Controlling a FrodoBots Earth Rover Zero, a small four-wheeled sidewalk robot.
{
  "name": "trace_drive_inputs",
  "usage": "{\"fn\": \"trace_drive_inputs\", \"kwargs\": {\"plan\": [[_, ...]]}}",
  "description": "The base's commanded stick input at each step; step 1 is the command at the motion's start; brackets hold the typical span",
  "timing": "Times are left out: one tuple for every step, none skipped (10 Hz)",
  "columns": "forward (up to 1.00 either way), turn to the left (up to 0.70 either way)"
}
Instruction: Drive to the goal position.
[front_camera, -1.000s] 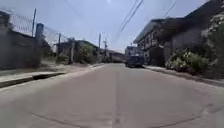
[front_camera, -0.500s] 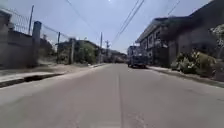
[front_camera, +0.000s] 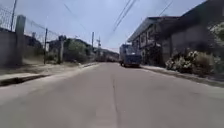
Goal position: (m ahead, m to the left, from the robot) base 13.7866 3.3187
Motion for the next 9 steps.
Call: {"fn": "trace_drive_inputs", "kwargs": {"plan": [[1.00,-0.40],[1.00,-0.40],[1.00,-0.40],[1.00,-0.23],[1.00,0.00],[1.00,0.00],[1.00,0.00],[1.00,0.00],[1.00,0.00]]}}
